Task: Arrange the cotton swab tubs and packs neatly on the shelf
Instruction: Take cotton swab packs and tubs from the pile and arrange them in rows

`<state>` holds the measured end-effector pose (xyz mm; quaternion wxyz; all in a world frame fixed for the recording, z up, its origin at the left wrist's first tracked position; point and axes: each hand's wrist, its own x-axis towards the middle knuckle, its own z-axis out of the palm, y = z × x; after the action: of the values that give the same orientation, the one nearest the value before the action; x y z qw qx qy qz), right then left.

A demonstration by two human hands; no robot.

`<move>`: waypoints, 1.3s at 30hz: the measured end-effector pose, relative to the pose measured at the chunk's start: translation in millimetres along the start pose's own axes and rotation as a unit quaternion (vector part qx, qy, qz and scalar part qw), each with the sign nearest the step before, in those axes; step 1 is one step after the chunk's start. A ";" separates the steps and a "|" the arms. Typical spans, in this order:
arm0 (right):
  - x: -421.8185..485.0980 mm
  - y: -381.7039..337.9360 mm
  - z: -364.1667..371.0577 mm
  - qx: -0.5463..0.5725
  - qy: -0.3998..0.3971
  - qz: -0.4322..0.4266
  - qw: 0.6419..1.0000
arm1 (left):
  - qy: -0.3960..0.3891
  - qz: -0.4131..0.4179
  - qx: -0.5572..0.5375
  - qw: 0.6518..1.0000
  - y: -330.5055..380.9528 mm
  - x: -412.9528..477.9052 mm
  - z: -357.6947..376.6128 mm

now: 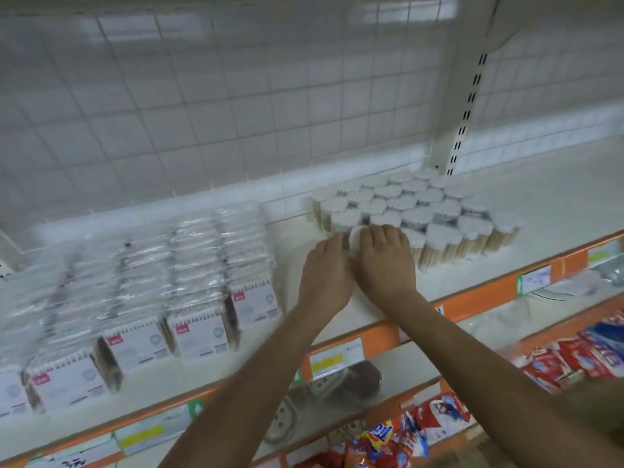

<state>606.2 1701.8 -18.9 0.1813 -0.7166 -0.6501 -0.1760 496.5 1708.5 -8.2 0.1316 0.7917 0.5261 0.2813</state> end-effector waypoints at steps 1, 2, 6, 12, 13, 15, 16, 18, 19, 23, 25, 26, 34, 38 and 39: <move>0.2 1.3 -0.4 -0.005 0.002 -0.009 1.000 | -0.009 -0.009 -0.014 1.000 0.8 3.3 1.5; 1.1 3.2 0.1 -0.002 0.004 -0.015 1.000 | -0.016 -0.013 -0.028 0.999 2.1 5.9 2.9; 8.4 11.6 4.8 0.015 0.024 -0.039 0.999 | -0.037 -0.022 -0.085 0.995 4.1 13.5 11.2; 15.9 31.3 2.6 0.045 0.038 -0.158 0.986 | -0.022 -0.121 -0.170 0.978 -2.2 11.9 33.0; 16.9 36.3 0.7 0.065 0.026 -0.183 0.981 | -0.001 -0.142 -0.186 0.972 -3.4 10.9 35.5; 19.9 45.3 -1.5 0.133 -0.003 -0.224 0.965 | 0.029 -0.178 -0.217 0.959 -4.4 9.5 38.4; 22.0 48.1 -3.2 0.183 -0.031 -0.239 0.953 | 0.040 -0.187 -0.234 0.953 -3.9 9.2 39.2; 28.8 52.4 -6.0 0.282 -0.087 -0.252 0.922 | 0.052 -0.208 -0.253 0.943 -1.3 8.4 38.5; 33.3 54.5 -8.0 0.315 -0.104 -0.251 0.909 | 0.066 -0.219 -0.258 0.939 -0.5 8.3 37.4; 51.4 57.9 -11.8 0.390 -0.131 -0.225 0.883 | 0.136 -0.209 -0.242 0.937 6.3 8.4 35.5; 58.6 58.7 -11.3 0.412 -0.131 -0.212 0.877 | 0.170 -0.195 -0.229 0.938 14.8 9.6 35.8; 61.9 59.5 -11.8 0.423 -0.135 -0.206 0.872 | 0.184 -0.189 -0.225 0.938 17.5 10.6 36.3; 80.2 76.6 -13.6 0.510 -0.276 -0.209 0.788 | 0.103 -0.211 -0.325 0.916 7.4 15.7 26.9; 79.1 88.3 -11.9 0.423 -0.197 -0.196 0.862 | 0.122 -0.222 -0.257 0.933 5.0 18.3 36.4; 77.6 92.7 -12.0 0.417 -0.171 -0.181 0.874 | 0.122 -0.226 -0.250 0.933 4.5 19.7 38.7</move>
<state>705.4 1755.0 26.5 0.3140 -0.4638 -0.8022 0.2069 528.2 1727.9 -31.1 0.3204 0.5526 0.6160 0.4610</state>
